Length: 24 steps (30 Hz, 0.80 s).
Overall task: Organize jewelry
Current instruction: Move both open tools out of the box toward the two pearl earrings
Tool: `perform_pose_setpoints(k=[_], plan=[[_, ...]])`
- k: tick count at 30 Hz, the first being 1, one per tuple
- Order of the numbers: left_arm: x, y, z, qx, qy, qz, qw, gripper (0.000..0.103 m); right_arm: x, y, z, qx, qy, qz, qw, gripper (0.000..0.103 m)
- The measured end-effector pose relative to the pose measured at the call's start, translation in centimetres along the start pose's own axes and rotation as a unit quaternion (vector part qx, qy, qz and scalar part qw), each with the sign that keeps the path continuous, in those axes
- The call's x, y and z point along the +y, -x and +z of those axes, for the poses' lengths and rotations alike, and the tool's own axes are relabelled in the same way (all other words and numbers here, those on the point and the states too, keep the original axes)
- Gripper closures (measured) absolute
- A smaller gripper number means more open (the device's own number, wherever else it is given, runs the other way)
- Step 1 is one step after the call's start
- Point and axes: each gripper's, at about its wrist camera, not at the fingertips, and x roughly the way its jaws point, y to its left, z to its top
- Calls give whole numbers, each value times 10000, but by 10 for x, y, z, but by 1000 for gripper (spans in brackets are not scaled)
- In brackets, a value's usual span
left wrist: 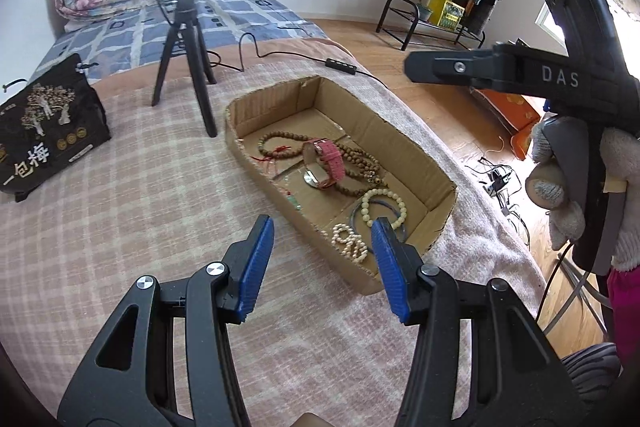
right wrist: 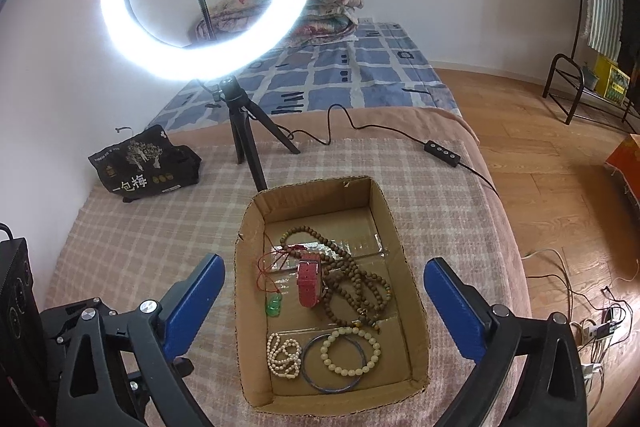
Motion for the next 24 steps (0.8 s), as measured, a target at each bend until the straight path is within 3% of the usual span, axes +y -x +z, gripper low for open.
perform_pose_setpoints(k=[13,24], plan=[[75,62,-20,-300,471,543,9970,51,27,21,-21,-139,77,157,9998,2],[102,108,-35,-681,530,1052,9907,51,57,25,-34,-199,271,246,9991,2]])
